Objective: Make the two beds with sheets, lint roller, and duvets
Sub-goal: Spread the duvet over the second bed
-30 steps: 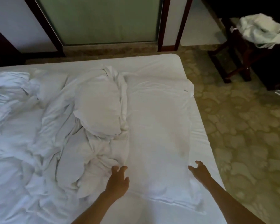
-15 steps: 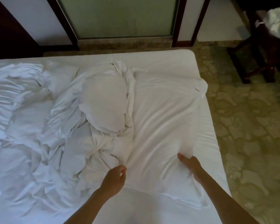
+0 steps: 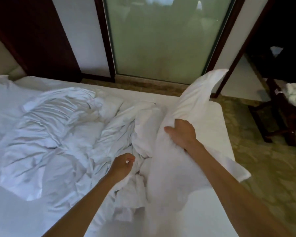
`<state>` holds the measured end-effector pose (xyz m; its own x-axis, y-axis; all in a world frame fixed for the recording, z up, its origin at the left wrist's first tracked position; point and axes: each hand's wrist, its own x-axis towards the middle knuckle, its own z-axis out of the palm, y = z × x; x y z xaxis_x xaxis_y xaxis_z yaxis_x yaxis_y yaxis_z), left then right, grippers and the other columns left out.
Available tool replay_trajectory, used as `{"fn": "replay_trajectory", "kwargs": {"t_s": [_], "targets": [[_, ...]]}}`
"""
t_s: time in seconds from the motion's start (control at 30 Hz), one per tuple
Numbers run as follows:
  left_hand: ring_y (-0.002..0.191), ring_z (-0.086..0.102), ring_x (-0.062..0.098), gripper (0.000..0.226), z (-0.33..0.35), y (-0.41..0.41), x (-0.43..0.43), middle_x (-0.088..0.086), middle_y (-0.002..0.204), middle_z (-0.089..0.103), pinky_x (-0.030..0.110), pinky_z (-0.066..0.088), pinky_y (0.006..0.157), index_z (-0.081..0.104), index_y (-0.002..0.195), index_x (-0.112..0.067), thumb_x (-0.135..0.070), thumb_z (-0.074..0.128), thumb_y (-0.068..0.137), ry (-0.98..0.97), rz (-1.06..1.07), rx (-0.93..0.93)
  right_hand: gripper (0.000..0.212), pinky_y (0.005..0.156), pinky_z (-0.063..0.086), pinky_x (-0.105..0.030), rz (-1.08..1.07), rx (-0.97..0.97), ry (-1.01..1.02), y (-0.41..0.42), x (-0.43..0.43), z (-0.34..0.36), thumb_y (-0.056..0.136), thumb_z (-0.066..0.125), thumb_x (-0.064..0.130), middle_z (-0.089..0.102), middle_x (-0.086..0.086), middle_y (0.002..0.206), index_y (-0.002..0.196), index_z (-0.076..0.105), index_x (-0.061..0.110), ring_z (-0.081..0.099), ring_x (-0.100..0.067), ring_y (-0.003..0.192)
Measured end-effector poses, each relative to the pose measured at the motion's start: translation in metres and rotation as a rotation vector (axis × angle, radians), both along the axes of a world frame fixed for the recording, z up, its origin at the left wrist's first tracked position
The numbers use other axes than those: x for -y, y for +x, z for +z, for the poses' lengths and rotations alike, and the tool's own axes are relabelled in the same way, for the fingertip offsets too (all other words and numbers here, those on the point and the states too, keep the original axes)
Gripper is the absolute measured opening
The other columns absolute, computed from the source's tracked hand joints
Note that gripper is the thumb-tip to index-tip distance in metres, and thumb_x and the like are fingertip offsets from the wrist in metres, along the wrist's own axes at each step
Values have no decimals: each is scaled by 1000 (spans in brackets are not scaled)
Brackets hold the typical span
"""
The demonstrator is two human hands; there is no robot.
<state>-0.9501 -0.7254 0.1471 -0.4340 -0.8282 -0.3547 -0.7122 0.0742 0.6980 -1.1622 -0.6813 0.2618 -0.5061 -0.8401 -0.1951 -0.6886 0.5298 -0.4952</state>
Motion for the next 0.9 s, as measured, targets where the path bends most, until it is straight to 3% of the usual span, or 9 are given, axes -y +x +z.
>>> {"fn": "replay_trajectory", "kwargs": {"t_s": [0.1,0.2,0.27,0.37,0.43,0.53,0.63,0.77,0.9], "targets": [[96,65,27,27,29,49,39,-6,95,69,24,45,80,68,86,-16,2,48,90,-26,76,-116,36,80,35,-26,186,-168,-109,77,49,47,96,45,32,59,-9,121,121,54,8,55,-24,108],[77,62,28,39,59,108,80,-11,73,62,12,47,62,57,70,-25,6,46,90,29,200,-248,30,77,35,-26,343,-300,-186,168,96,76,95,47,29,61,-6,114,118,55,13,54,-20,96],[75,58,21,30,78,158,108,0,80,63,18,49,65,56,74,-24,-3,47,94,137,298,-328,27,78,36,-27,441,-337,-183,236,124,75,94,48,26,61,-6,112,117,56,14,56,-21,99],[72,67,14,14,84,253,145,-9,76,71,29,43,73,61,90,-18,-13,49,96,346,435,-501,25,85,39,-33,589,-340,-49,336,153,29,91,50,21,62,-9,112,114,56,12,58,-28,105],[85,68,17,14,73,317,161,-2,94,72,30,41,77,60,101,-16,-18,47,96,426,515,-530,27,91,39,-34,664,-221,135,390,155,-25,89,51,19,61,-11,116,115,54,11,57,-30,110],[95,60,25,16,43,378,171,3,105,65,33,37,83,58,101,-16,-21,43,98,516,552,-356,31,94,38,-27,702,195,446,430,143,-87,89,51,21,57,-9,126,117,56,11,51,-27,119],[83,58,22,13,9,394,171,5,104,62,29,36,74,56,99,-15,-20,43,99,618,513,-186,27,88,40,-24,560,296,440,411,131,-103,91,51,20,61,-10,122,112,62,9,55,-26,115],[70,51,18,8,-18,356,160,1,87,56,28,33,69,51,94,-15,-17,45,98,690,440,-45,27,92,37,-23,220,155,301,328,112,-103,93,46,12,63,-10,120,112,64,8,55,-24,114],[83,52,25,18,-40,302,143,10,102,54,31,40,75,51,111,-11,-20,49,96,646,381,23,31,96,36,-25,-90,6,194,243,77,-98,88,50,5,61,-13,122,116,62,7,54,-28,116]]}}
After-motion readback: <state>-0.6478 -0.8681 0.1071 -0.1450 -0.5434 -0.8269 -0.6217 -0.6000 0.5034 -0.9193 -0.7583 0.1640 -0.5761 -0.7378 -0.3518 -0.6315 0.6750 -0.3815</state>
